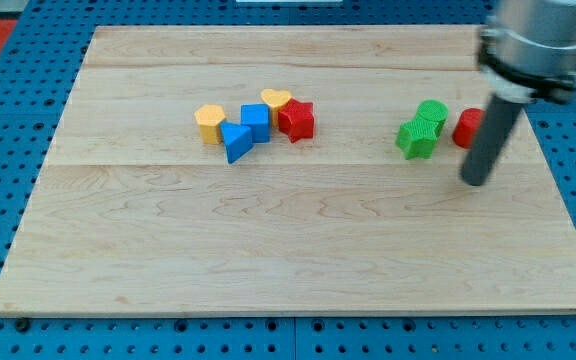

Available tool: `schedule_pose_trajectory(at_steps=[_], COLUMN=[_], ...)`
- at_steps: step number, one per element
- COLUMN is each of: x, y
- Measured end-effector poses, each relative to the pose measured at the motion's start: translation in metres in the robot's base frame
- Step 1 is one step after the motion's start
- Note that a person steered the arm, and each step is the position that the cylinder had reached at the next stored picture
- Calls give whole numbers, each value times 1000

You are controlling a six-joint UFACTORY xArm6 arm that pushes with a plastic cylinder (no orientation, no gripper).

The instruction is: Move the red circle to the top right of the green circle

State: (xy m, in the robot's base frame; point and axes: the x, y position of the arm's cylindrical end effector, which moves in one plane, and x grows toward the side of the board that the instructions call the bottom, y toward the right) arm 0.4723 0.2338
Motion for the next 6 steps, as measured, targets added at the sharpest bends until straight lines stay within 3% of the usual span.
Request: schedule_pose_trajectory(at_steps=[2,4,6], x=[-14,-52,-54], y=[110,98,23])
